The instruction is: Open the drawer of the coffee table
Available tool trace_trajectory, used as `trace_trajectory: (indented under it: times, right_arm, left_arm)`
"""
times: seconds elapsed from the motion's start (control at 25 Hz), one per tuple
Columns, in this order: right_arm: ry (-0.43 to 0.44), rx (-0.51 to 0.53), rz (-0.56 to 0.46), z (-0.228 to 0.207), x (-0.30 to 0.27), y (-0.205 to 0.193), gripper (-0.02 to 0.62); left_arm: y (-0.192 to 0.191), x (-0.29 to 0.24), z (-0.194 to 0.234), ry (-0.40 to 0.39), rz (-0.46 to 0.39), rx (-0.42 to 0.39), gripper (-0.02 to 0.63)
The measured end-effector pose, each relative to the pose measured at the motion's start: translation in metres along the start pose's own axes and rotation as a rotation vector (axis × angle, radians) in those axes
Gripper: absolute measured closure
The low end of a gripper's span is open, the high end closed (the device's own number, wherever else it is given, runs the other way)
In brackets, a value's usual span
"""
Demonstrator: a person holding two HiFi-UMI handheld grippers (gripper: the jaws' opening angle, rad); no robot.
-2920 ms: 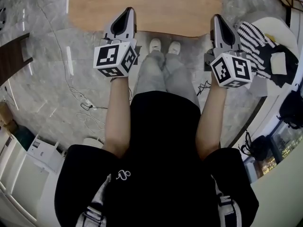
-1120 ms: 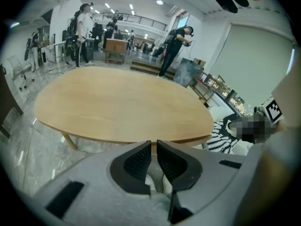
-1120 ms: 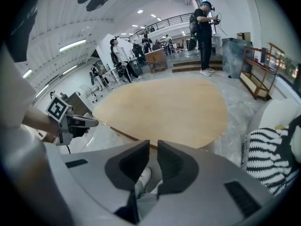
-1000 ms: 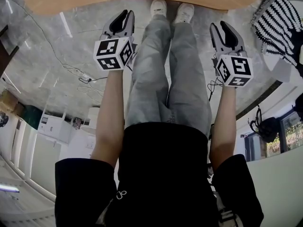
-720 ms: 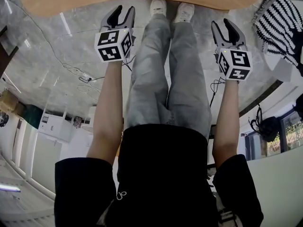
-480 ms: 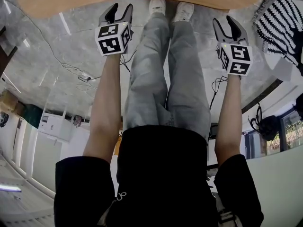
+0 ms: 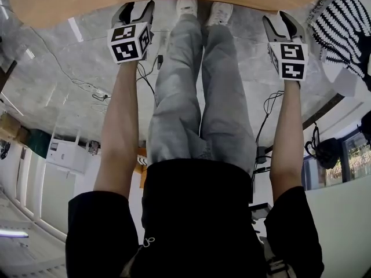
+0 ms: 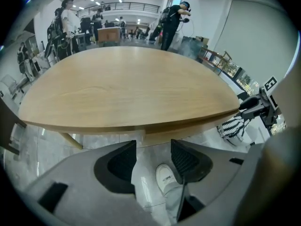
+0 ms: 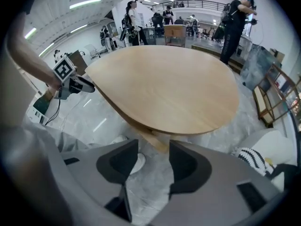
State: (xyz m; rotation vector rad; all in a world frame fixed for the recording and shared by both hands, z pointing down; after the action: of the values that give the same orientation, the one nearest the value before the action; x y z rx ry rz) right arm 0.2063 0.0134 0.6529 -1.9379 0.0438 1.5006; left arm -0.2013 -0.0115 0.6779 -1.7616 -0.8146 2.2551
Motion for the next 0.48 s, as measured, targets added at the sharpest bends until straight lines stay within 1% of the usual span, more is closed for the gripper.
trace_trajectory:
  times: [0.2, 0.48]
  right_arm:
    - [0.01, 0.053, 0.009, -0.004, -0.008, 0.0, 0.422]
    - [0.025, 0.103, 0.021, -0.005, -0.015, 0.005, 0.422]
  left_arm:
    - [-0.004, -0.006, 0.006, -0.041, -0.023, 0.002, 0.402]
    - [0.006, -0.01, 0.009, -0.094, -0.014, -0.084, 0.403]
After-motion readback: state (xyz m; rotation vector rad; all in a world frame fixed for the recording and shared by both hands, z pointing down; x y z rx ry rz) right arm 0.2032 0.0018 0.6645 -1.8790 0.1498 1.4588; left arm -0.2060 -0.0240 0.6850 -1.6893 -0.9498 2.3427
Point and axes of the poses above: the fingertips, and each gripper's own axes: x backward along the fingers, z to its left, y out of its top, the point moved 10 cm from there along x, backward along the fingers, and after that the axes turned 7 degrees about -z, right-handed, at the moved point
